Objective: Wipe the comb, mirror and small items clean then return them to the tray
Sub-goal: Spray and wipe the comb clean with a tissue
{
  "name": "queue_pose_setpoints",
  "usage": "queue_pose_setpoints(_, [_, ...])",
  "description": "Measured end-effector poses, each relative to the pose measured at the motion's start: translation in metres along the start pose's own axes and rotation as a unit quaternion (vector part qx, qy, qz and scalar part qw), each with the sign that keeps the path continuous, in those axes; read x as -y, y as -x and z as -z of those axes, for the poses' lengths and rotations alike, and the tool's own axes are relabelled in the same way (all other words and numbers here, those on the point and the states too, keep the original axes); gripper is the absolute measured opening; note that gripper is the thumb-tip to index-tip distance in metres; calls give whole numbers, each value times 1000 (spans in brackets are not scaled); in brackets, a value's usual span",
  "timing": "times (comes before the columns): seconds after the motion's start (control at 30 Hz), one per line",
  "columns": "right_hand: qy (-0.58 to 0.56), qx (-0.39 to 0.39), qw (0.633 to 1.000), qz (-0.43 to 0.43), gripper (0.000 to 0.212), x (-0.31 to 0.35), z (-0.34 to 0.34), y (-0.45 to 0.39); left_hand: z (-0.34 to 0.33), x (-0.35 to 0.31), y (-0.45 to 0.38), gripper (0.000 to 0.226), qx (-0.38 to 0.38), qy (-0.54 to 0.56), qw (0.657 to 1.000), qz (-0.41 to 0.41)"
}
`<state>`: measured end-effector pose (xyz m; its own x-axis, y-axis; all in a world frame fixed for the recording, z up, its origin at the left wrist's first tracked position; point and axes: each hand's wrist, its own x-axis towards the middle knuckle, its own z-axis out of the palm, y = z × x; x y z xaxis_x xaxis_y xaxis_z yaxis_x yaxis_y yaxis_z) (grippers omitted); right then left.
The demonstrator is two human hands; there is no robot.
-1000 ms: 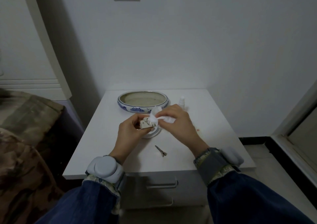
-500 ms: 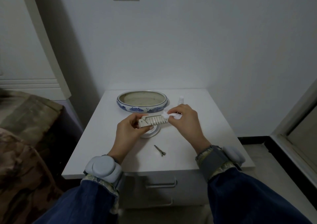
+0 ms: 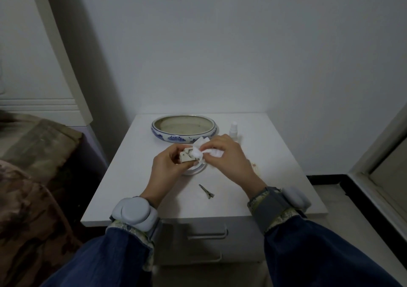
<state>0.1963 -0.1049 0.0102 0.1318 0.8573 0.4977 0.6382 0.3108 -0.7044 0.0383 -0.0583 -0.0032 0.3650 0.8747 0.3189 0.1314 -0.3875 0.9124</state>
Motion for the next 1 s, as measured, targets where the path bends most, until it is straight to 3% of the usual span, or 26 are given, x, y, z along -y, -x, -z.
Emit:
queue_pose_setpoints(0.2, [19,-73,995,-72,10,-10,12,0,3,3,-2,32,-8,35,999,13])
queue_pose_setpoints(0.27, [12,-93,987,-132,9,-12,17,0,5,3,-2,31,-7,46,999,18])
queue_pose_setpoints(0.43, [-211,-206,910,-290,12,-16,29,-5,8,1,-4,29,-21,92,995,36])
queue_pose_setpoints(0.53, [-305,-156,884,-317,19,-13,29,-5,6,-3,-4,28,-16,126,991,43])
queue_pose_setpoints(0.63, [-323,-80,894,-299,15,-6,26,-3,6,-6,-3,26,-30,159,986,45])
queue_pose_setpoints(1.0, [-326,-61,910,-249,18,-4,28,-3,6,-10,-2,12,-35,106,992,53])
